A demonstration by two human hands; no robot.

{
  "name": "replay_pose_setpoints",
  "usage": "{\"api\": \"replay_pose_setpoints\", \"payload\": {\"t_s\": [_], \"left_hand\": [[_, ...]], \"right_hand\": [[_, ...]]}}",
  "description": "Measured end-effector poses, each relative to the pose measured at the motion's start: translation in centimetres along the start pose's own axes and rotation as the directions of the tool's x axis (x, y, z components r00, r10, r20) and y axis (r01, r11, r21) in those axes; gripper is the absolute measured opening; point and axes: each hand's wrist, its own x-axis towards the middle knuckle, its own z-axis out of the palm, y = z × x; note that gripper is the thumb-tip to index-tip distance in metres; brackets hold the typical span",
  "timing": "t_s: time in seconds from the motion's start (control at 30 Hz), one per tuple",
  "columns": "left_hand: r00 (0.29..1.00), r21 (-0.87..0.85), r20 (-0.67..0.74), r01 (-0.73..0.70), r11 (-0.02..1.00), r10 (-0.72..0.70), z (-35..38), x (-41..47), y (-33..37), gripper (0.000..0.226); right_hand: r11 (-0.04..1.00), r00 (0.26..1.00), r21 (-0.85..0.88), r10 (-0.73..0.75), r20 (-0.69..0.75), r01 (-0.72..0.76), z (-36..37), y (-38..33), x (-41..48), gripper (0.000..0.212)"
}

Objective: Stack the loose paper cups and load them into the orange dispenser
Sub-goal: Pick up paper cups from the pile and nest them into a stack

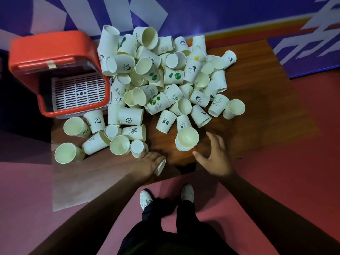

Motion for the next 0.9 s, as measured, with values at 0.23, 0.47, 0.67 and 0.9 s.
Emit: {"api": "replay_pose_setpoints", "payload": {"t_s": [0.23,0.47,0.67,0.9], "left_hand": [[0.942,-0.767,-0.127,0.105,0.633,-0.310,-6.8,-1.7,2.7,0.071],[0.887,-0.888,-0.257,-0.060,0.456,-0.383,-12.7,2.2,5.5,0.073],[0.948,-0.763,-0.206,-0.002,0.646,-0.241,-10.0,6.3,7.0,0.080],[0.975,-0.597,-0.180,-0.004,0.802,-0.130,-5.5,7.0,4.8,0.085]], "right_hand": [[0.992,0.992,0.050,0.117,-0.038,-0.115,-0.5,2.6,0.8,0.069],[0.986,0.986,-0.021,0.163,-0.048,-0.164,-0.4,3.3,3.9,0.053],[0.963,0.962,-0.002,0.271,-0.027,-0.271,-0.5,3.6,6.1,0.047],[0.923,0.926,0.078,0.375,0.051,-0.378,0.0,4.0,9.2,0.037]]}}
